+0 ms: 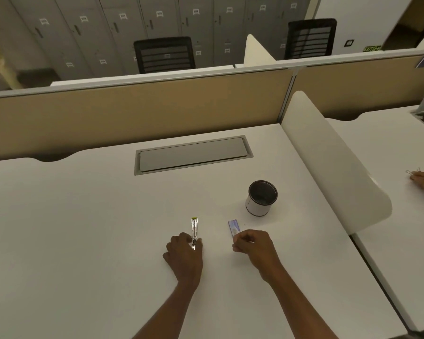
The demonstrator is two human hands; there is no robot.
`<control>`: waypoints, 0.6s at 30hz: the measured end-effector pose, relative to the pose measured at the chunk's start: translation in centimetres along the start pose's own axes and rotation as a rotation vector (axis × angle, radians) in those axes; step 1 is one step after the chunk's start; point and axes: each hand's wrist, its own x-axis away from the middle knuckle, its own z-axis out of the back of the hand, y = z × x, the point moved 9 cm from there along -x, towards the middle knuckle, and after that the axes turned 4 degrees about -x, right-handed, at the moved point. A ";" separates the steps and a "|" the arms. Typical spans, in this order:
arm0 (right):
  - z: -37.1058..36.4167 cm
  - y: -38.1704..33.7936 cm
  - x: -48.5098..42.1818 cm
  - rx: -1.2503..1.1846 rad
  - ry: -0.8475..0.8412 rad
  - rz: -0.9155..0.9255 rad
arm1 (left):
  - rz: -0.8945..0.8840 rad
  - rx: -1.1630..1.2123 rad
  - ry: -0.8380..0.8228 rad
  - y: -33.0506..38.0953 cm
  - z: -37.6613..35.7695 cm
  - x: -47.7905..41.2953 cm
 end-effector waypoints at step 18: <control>-2.1 -3.4 1.2 0.101 -0.052 0.165 | -0.229 0.497 -0.053 -1.5 3.7 1.0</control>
